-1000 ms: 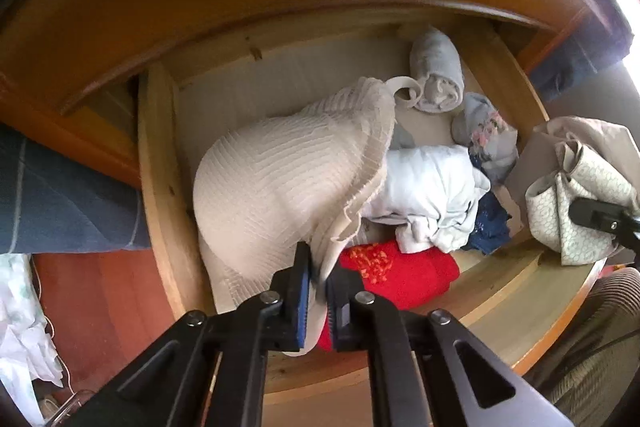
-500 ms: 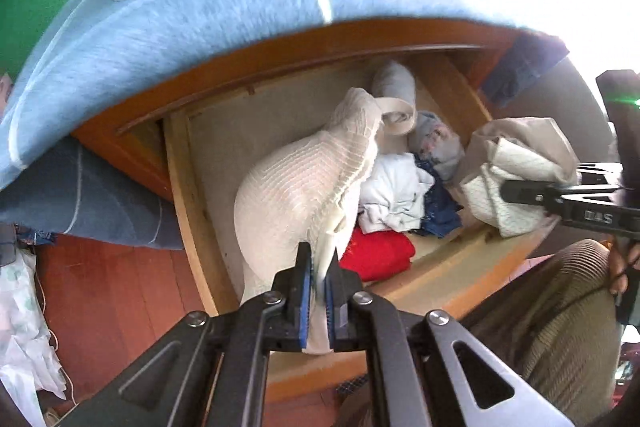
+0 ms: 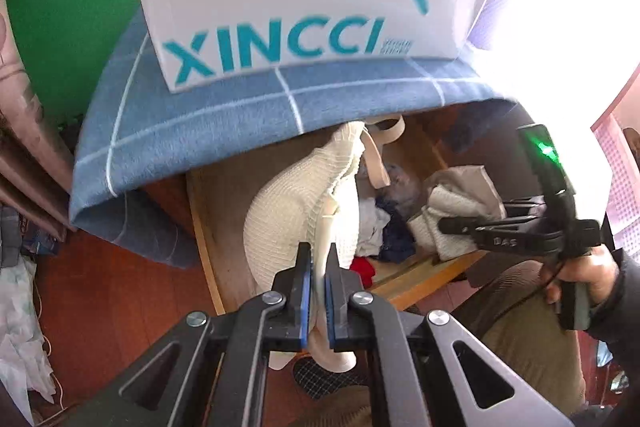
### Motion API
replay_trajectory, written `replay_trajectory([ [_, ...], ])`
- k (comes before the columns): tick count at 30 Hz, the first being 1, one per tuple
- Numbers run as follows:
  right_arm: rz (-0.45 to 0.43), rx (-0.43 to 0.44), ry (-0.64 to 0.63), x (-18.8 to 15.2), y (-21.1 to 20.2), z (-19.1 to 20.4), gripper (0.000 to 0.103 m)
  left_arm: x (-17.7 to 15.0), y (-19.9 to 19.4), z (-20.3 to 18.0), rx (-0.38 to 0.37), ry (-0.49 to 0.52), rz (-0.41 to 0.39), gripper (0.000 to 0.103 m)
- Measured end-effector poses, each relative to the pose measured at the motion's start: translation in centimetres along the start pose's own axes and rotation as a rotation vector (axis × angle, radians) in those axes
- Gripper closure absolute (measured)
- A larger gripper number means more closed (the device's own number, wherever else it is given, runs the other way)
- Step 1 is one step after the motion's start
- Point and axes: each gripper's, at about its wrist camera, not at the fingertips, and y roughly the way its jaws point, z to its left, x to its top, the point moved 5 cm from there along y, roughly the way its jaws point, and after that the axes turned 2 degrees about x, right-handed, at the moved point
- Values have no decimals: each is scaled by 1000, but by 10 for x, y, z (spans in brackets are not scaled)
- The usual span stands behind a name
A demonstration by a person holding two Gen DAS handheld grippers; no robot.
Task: Take underwear out of drawer
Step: 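Grasp the beige bra with the left gripper and lift it from the drawer, then carry the beige bra into the white box and open the left gripper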
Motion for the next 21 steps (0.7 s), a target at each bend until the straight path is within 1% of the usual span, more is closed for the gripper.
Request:
replay_trajectory([
  [12, 0, -1, -3, 0, 0, -1, 78, 7, -56, -20, -34, 15, -65, 98],
  [19, 2, -3, -2, -1, 1, -2, 78, 18, -96, -27, -38, 17, -117, 98],
  [21, 1, -3, -2, -1, 0, -2, 78, 25, -109, -29, -27, 22, -139, 98],
])
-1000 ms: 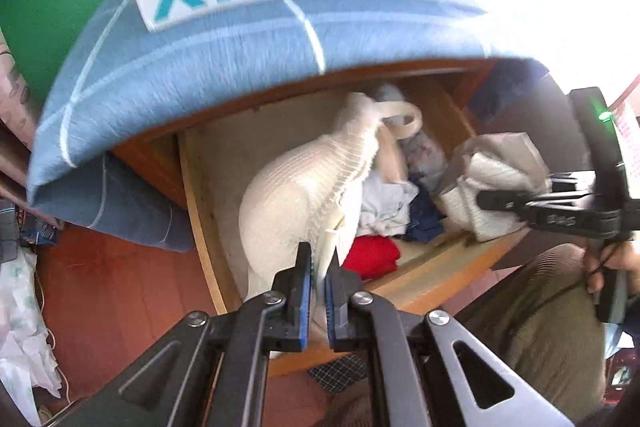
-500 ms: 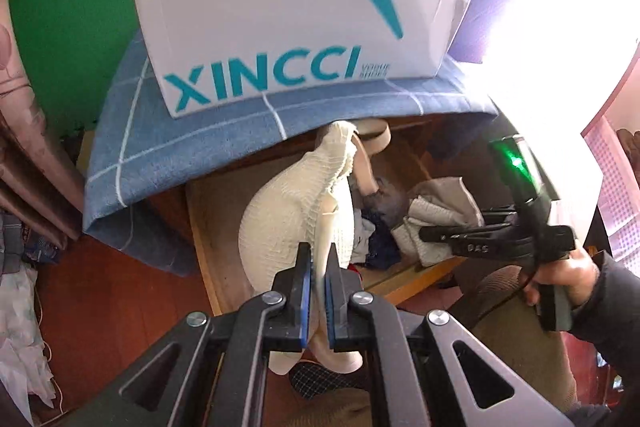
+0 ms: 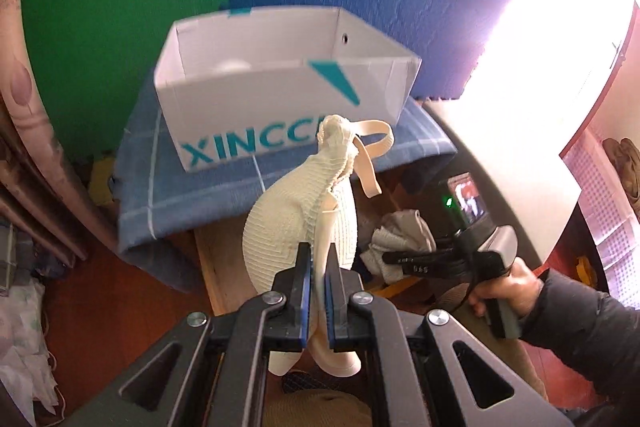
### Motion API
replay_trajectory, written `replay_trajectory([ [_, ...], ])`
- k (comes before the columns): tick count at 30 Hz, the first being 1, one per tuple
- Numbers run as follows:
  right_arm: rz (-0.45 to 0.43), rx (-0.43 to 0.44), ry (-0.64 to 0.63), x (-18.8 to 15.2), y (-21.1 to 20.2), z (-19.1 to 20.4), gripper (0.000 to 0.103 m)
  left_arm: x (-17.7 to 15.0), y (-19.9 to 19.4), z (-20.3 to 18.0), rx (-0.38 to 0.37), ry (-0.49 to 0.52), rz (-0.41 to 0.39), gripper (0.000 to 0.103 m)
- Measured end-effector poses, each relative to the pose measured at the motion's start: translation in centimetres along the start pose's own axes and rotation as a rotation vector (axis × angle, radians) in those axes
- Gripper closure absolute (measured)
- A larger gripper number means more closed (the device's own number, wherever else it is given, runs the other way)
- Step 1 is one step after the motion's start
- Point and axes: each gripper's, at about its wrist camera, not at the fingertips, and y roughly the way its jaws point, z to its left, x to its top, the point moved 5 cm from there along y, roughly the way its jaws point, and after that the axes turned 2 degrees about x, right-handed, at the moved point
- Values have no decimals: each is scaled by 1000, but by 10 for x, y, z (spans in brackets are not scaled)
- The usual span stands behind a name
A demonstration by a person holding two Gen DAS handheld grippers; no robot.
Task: Take underwear out of drawer
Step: 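Carry the beige bra into the white box and open the left gripper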
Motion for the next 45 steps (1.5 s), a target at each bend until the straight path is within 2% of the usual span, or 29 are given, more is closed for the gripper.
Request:
replay_trajectory([
  [5, 0, 0, -1, -1, 0, 0, 78, 26, -35, -6, -2, 16, -60, 98],
  [13, 1, -1, -1, -1, -1, 0, 78, 106, -104, -7, 34, 52, -207, 98],
  [15, 1, -1, -2, -1, -1, 1, 78, 127, -114, -2, 65, 48, -242, 98],
  [17, 2, -2, -3, -1, -1, 0, 78, 150, -121, 4, 59, 26, -257, 98],
  [21, 3, -2, -4, -1, -1, 1, 78, 187, -122, 15, 136, 32, -291, 98],
  [25, 3, -2, -4, -1, -1, 1, 78, 218, -95, 27, 196, 40, -274, 98],
  [30, 3, 2, -2, -1, -1, 1, 78, 234, -49, 37, 234, 43, -235, 98],
  [38, 5, 5, -1, 0, 0, 0, 78, 230, 36, 49, 262, 37, -127, 98],
  [45, 7, 7, -1, 0, 0, 1, 78, 214, 91, 74, 267, -31, -53, 98],
])
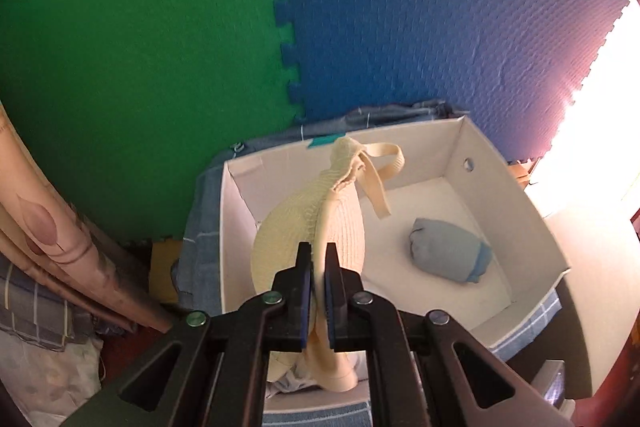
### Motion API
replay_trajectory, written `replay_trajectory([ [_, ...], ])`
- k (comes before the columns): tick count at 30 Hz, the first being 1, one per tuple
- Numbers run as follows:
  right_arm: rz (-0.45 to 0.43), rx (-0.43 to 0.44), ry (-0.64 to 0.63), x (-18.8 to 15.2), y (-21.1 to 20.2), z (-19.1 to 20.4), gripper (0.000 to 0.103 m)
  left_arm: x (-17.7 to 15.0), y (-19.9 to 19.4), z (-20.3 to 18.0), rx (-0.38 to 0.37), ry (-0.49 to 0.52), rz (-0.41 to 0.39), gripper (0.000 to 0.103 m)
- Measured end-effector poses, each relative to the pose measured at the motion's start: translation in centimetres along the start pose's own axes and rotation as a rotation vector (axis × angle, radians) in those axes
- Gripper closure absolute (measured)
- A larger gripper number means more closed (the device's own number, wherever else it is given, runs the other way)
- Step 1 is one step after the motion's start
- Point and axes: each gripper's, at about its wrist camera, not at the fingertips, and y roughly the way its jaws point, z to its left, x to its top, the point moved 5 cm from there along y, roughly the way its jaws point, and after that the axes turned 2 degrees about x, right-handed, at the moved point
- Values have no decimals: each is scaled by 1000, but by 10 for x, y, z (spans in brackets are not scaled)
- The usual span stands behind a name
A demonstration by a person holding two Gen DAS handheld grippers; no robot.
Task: Take underwear out of drawer
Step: 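Carry the beige bra into the white box and open the left gripper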
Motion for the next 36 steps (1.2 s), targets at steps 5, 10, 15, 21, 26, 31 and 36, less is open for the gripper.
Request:
replay_trajectory([
  [5, 2, -1, 0, 0, 0, 0, 78, -7, 18, 3, -4, -39, 30, 97],
  [10, 4, -1, -2, 0, 0, 0, 78, -11, 32, 6, -1, -70, 45, 94],
  [15, 8, -3, -2, -1, 1, 0, 78, -10, 30, 4, 20, -65, 44, 87],
  [21, 7, -6, -5, -1, 3, 0, 78, -10, 14, 5, 8, -82, -4, 72],
  [26, 9, -11, -10, -1, 4, 1, 78, -17, 0, 1, 18, -56, -25, 68],
  [31, 8, -18, -11, -1, 5, 2, 78, -27, -14, 2, 62, -40, -40, 68],
  [36, 11, -25, -17, -2, 6, 3, 78, -44, -39, 5, 71, -38, -75, 65],
])
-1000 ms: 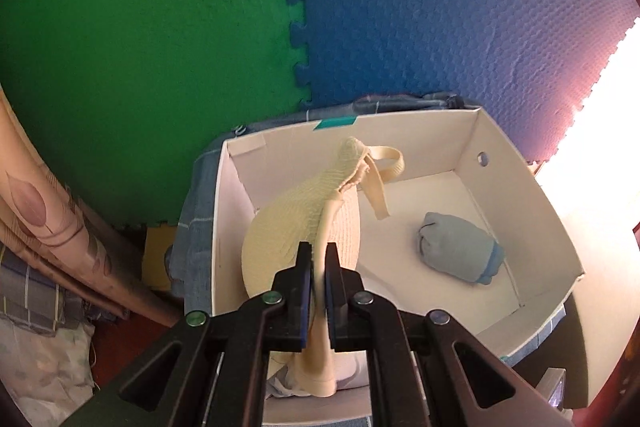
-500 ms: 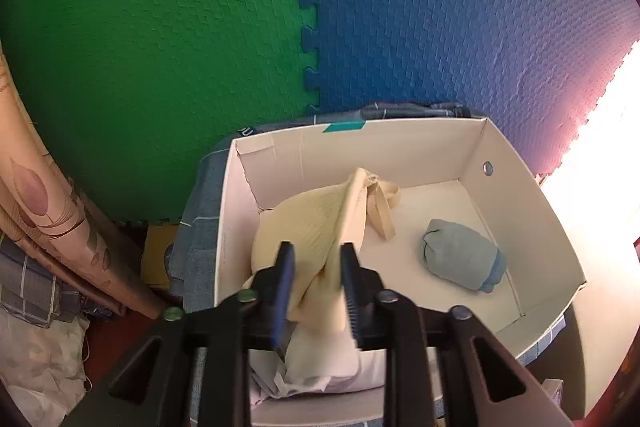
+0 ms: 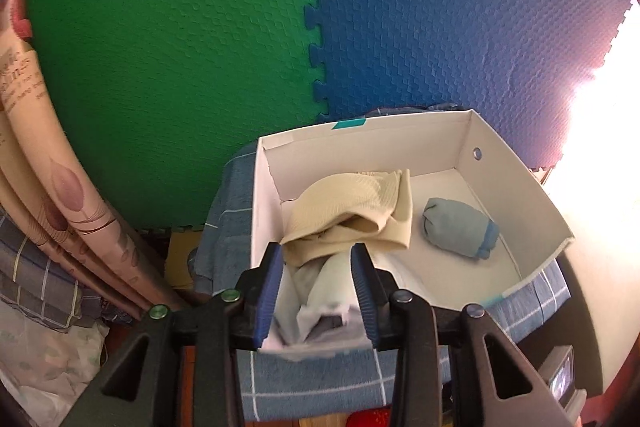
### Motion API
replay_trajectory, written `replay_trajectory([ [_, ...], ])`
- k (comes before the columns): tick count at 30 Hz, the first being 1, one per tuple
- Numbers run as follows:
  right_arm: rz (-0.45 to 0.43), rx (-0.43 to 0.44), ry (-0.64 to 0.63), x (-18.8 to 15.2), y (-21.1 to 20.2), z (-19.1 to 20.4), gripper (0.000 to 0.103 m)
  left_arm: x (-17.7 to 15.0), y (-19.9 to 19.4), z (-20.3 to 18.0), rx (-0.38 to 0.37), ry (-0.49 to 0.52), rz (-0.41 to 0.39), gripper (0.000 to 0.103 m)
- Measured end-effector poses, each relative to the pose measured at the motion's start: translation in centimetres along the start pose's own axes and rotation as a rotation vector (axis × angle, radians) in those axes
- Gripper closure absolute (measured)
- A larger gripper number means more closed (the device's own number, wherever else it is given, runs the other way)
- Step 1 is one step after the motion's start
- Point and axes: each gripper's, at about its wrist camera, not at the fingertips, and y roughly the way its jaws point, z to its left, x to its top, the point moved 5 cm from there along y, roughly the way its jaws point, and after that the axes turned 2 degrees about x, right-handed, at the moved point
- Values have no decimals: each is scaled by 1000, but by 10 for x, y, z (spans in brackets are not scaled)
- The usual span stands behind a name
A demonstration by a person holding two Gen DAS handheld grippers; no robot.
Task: Take underwear out of drawer
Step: 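Carry the beige bra into the white box and open the left gripper, then return the left gripper over the drawer while the right gripper holds the pink garment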
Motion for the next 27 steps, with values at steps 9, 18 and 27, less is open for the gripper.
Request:
replay_trajectory([
  [9, -2, -9, -4, 1, -1, 0, 78, -69, -37, 3, -5, -48, 7, 57],
  [18, -13, -37, -30, 1, -3, 3, 78, -168, -16, -6, 7, -148, 123, 56],
  [27, -21, -73, -53, 1, -5, 5, 78, -238, 18, -38, 47, -143, 204, 56],
])
